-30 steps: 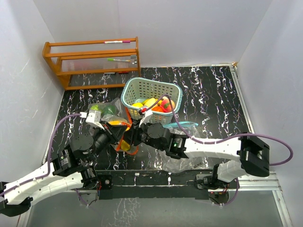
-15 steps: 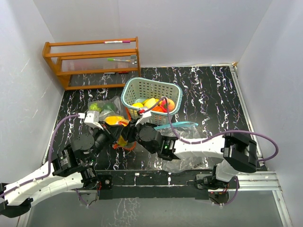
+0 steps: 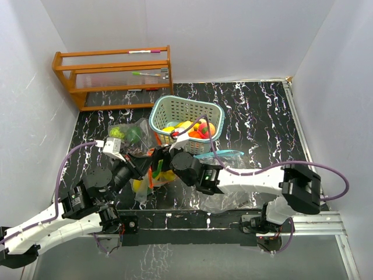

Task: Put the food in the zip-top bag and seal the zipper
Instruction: Place the fake vegetable in the zipper food storage bag.

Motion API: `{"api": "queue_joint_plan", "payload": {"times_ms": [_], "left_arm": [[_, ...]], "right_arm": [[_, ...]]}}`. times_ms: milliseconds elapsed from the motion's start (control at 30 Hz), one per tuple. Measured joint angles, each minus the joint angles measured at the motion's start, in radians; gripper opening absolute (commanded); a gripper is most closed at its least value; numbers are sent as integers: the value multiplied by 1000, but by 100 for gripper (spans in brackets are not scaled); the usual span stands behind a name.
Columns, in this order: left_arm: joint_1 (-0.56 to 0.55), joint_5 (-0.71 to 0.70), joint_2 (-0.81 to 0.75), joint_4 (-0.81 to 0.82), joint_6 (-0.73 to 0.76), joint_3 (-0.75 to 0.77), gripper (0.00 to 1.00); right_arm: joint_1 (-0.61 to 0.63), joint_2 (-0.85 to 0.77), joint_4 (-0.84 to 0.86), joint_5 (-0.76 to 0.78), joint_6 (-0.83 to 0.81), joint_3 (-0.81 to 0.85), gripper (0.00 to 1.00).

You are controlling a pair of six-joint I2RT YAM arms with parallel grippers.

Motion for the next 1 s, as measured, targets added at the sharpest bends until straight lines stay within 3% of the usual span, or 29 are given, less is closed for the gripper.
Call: {"api": "queue_joint_plan", "payload": {"times_ms": [233,500,533,633,733,833,1000], "left_arm": [[-8,23,0,21,0,0,0],[-7,22,21,31,1,0,0],[-7,22,27,31,1,0,0],[-7,22,34,31,0,0,0],[-7,22,34,34,0,0,0],[-7,22,34,37,0,0,0],[-7,22,34,38,0,0,0]], "right_arm": [[-13,-177,-157,-112,0,-35,82],[-4,-398,-266,-117,-5,-60,81],[-3,-411,-279,-113,-5,-60,79],[-2,-420,-331,-103,-2,-56,53],[-2,-418,-396,-104,23,-58,35],[-2,-419,-403,-113,43,-78,28],[-2,-420,-397,-131,61,-134,25]]}}
